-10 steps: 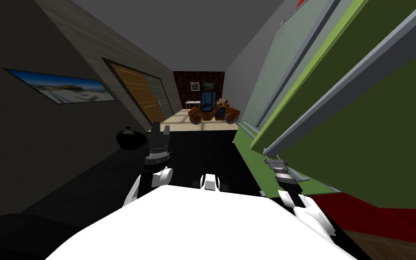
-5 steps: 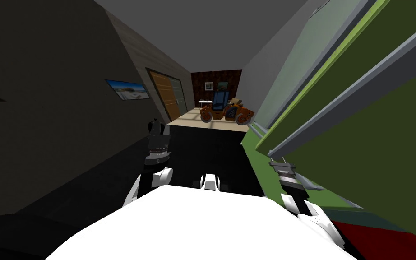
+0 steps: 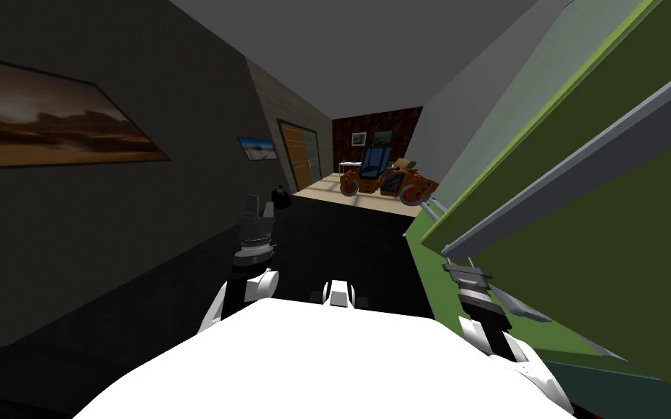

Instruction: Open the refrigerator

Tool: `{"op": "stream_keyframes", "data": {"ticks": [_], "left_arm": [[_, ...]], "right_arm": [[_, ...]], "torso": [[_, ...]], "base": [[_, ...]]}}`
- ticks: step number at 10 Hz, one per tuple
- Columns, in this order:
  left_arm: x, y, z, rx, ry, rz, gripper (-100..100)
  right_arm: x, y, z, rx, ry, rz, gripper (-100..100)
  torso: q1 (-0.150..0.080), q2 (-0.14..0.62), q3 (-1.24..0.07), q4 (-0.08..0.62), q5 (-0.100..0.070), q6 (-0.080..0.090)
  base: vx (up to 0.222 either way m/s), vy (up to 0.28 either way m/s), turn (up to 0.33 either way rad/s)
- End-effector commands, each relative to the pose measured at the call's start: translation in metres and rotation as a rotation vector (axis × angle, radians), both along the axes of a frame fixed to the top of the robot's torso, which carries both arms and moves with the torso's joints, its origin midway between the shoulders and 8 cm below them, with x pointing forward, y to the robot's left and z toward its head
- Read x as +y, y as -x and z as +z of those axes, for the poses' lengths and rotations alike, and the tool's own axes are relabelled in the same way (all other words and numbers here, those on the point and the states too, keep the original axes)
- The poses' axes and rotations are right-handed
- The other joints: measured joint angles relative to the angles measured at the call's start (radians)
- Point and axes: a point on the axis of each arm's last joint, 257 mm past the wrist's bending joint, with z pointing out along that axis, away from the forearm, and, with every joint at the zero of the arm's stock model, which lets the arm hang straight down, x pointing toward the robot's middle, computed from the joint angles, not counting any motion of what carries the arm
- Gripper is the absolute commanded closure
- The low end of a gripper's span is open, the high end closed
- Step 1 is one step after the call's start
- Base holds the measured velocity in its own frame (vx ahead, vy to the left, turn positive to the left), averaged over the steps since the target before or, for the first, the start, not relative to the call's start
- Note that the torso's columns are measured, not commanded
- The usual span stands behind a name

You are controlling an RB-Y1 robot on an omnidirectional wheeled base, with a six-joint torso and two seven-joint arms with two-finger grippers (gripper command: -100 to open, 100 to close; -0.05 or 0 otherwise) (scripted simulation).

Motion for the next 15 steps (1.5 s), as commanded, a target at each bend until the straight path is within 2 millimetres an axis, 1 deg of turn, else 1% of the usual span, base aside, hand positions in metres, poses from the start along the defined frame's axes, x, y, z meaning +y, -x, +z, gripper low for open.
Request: {"op": "stream_keyframes", "data": {"ticks": [1, 2, 3, 4, 5, 6, 7, 8, 10, 11, 13, 14, 15], "left_arm": [[0.000, 0.000, 0.000, 0.000, 0.000, 0.000, 0], [0.000, 0.000, 0.000, 0.000, 0.000, 0.000, 0], [0.000, 0.000, 0.000, 0.000, 0.000, 0.000, 0], [0.000, 0.000, 0.000, 0.000, 0.000, 0.000, 0], [0.000, 0.000, 0.000, 0.001, 0.000, 0.000, 0], [0.000, 0.000, 0.000, 0.000, 0.000, 0.000, 0], [0.000, 0.000, 0.000, 0.000, 0.000, 0.000, 0], [0.000, 0.000, 0.000, 0.001, 0.000, 0.000, 0], [0.000, 0.000, 0.000, 0.000, 0.000, 0.000, 0], [0.000, 0.000, 0.000, 0.000, 0.000, 0.000, 0], [0.000, 0.000, 0.000, 0.001, 0.000, 0.001, 0], [0.000, 0.000, 0.000, 0.001, 0.000, 0.001, 0], [0.000, 0.000, 0.000, 0.000, 0.000, 0.000, 0]], "right_arm": [[-0.022, 0.016, 0.006, -0.001, 0.013, -0.082, 100], [-0.041, 0.010, 0.007, 0.008, 0.001, -0.109, -100], [-0.053, 0.008, 0.011, 0.009, 0.001, -0.135, -100], [-0.053, 0.008, 0.011, 0.009, 0.001, -0.135, -100], [-0.065, 0.006, 0.016, 0.009, 0.001, -0.161, -100], [-0.077, 0.004, 0.021, 0.009, -0.001, -0.187, -100], [-0.077, 0.004, 0.021, 0.009, -0.001, -0.187, -100], [-0.088, 0.002, 0.026, 0.009, -0.003, -0.214, -100], [-0.111, 0.000, 0.036, 0.007, -0.011, -0.265, -100], [-0.111, 0.000, 0.036, 0.007, -0.011, -0.265, -100], [-0.111, 0.000, 0.036, 0.007, -0.011, -0.265, -100], [-0.134, -0.001, 0.046, 0.003, -0.023, -0.317, -100], [-0.134, -0.001, 0.046, 0.003, -0.023, -0.317, -100]], "torso": [[-0.002, 0.000, 0.001, 0.000, -0.001, -0.001], [0.000, 0.000, 0.001, 0.000, -0.001, -0.003], [-0.001, -0.007, -0.003, -0.002, 0.000, -0.005], [-0.005, -0.015, -0.008, -0.006, -0.005, -0.005], [-0.004, -0.017, -0.009, -0.006, -0.004, -0.001], [-0.003, -0.014, -0.008, -0.005, -0.003, -0.004], [-0.002, -0.009, -0.005, -0.004, -0.003, -0.008], [-0.001, -0.007, -0.004, -0.003, -0.002, -0.006], [0.001, -0.004, -0.002, 0.000, 0.001, -0.008], [0.002, -0.003, -0.002, 0.001, 0.002, -0.008], [0.004, -0.005, -0.003, 0.000, 0.003, -0.002], [0.005, -0.005, -0.003, 0.001, 0.004, -0.003], [0.009, -0.002, -0.001, 0.002, 0.005, -0.013]], "base": [[-0.308, -0.012, 0.513], [-0.283, 0.003, 0.500], [-0.203, 0.008, 0.293], [-0.110, 0.006, 0.085], [-0.086, 0.022, 0.129], [-0.141, 0.032, 0.251], [-0.106, 0.001, 0.107], [-0.120, -0.006, 0.179], [-0.164, 0.009, 0.260], [-0.117, 0.020, 0.105], [-0.011, 0.012, -0.009], [-0.110, 0.044, 0.299], [-0.140, 0.030, 0.201]]}}
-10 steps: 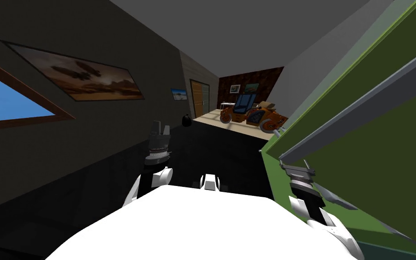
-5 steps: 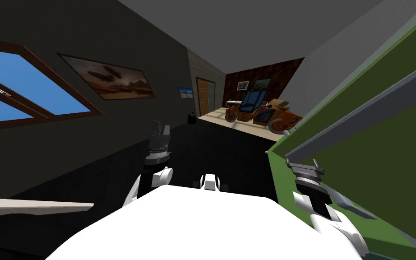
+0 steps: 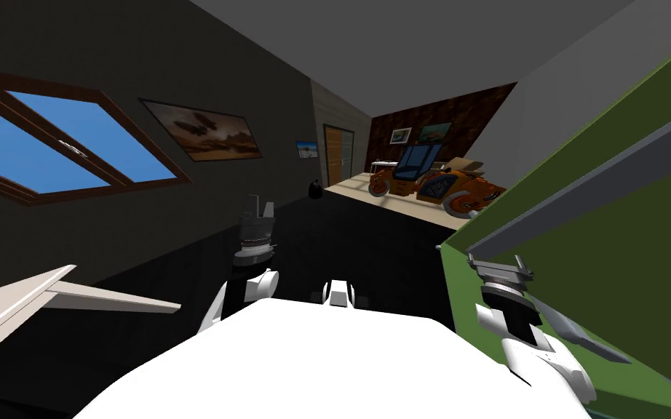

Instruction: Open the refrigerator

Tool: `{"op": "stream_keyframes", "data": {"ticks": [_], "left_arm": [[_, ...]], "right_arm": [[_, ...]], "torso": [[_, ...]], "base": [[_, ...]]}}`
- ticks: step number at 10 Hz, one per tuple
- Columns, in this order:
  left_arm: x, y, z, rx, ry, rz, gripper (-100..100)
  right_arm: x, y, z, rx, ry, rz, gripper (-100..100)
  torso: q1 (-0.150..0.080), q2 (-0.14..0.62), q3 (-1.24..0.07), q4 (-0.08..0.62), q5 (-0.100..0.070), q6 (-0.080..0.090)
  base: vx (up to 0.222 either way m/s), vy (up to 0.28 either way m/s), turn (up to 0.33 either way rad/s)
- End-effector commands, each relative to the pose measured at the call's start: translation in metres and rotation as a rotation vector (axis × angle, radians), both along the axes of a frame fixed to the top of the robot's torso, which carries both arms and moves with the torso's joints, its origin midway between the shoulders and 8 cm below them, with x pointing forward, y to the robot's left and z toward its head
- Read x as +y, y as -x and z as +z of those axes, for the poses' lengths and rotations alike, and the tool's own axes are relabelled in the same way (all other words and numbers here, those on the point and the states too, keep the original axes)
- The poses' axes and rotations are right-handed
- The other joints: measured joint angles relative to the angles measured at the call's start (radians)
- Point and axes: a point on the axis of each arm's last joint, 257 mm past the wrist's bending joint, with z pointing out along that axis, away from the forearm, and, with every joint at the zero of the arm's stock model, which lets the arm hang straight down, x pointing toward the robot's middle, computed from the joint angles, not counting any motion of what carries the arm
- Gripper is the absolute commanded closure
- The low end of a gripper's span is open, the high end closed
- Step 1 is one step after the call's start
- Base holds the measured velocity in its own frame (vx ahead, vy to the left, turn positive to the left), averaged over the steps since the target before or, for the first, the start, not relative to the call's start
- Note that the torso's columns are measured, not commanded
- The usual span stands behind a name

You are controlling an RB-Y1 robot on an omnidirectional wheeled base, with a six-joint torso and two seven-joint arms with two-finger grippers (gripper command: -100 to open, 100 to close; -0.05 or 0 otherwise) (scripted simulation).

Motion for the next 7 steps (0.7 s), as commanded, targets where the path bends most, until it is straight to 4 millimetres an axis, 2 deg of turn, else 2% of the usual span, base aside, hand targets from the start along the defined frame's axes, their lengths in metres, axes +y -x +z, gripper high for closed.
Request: {"op": "stream_keyframes", "data": {"ticks": [1, 2, 7], "left_arm": [[0.000, 0.000, 0.000, 0.000, 0.000, 0.000, 0], [0.000, 0.000, 0.000, 0.000, 0.000, 0.000, 0], [0.000, 0.000, 0.000, 0.000, 0.000, 0.000, 0]], "right_arm": [[-0.009, 0.001, 0.002, 0.003, -0.004, -0.023, -100], [-0.009, 0.002, -0.004, 0.014, -0.010, -0.027, 0], [-0.007, 0.005, -0.022, 0.043, -0.033, -0.033, 0]], "torso": [[0.001, 0.000, 0.000, 0.000, 0.000, 0.000], [0.000, -0.004, -0.002, -0.003, -0.002, 0.005], [-0.011, -0.009, -0.004, -0.008, -0.012, 0.005]], "base": [[-0.048, 0.002, 0.031], [-0.007, 0.002, 0.006], [0.000, 0.000, 0.000]]}}
